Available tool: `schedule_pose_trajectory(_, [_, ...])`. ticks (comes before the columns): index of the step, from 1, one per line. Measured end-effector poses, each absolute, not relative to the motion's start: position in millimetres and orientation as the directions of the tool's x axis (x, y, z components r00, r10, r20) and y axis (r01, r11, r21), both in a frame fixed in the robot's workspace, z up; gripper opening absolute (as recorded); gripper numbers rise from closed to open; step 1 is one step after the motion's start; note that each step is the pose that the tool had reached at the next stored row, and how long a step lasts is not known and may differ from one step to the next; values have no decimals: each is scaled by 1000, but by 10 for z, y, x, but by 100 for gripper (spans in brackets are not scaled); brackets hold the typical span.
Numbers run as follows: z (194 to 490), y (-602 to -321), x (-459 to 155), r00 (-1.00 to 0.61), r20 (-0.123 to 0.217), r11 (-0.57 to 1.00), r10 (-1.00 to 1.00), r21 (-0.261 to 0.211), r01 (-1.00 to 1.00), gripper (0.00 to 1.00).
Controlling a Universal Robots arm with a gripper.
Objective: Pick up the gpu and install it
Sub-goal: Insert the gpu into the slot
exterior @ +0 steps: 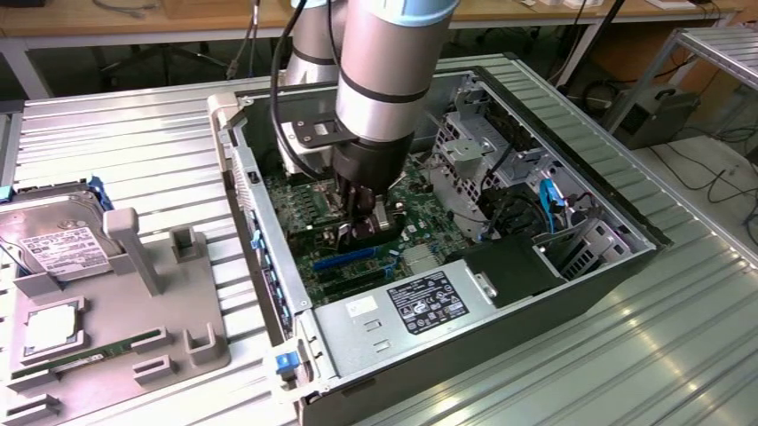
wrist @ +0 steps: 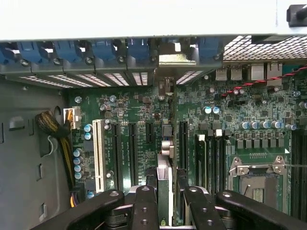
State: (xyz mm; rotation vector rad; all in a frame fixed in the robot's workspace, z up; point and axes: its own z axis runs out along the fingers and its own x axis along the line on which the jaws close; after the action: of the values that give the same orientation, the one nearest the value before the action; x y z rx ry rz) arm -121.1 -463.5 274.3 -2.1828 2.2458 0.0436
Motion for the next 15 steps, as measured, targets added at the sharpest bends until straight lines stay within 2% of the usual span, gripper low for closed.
schedule_pose_trajectory(15, [2652, -4634, -1224, -13, -26, 13, -1000, 13, -1000, 26])
